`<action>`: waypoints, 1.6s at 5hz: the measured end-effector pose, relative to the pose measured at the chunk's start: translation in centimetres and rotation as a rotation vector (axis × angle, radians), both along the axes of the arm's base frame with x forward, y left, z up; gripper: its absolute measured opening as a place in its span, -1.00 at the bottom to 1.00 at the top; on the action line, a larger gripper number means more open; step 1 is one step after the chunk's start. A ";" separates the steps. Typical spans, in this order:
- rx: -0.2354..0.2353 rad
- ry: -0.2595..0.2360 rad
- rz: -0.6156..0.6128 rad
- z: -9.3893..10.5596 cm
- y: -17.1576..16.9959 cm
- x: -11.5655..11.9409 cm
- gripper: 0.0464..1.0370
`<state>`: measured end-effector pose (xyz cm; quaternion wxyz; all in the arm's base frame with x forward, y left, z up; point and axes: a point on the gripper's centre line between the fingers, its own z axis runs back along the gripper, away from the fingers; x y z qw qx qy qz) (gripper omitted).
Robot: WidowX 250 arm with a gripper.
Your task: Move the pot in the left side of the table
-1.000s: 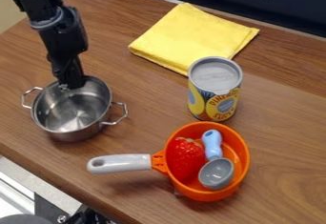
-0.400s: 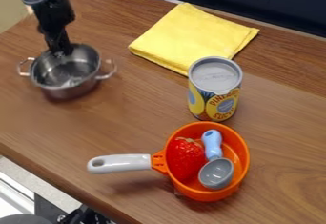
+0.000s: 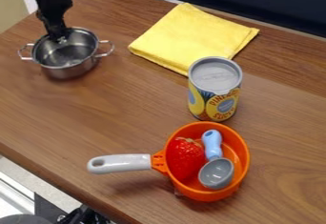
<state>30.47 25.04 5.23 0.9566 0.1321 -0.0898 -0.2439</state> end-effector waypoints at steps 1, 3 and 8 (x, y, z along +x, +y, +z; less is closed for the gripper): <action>0.008 -0.015 0.037 0.2 0.6 0.6 -0.96; 0.003 -0.010 0.096 0.3 1.4 1.2 -0.91; -0.082 0.005 0.353 1.8 0.3 1.2 0.92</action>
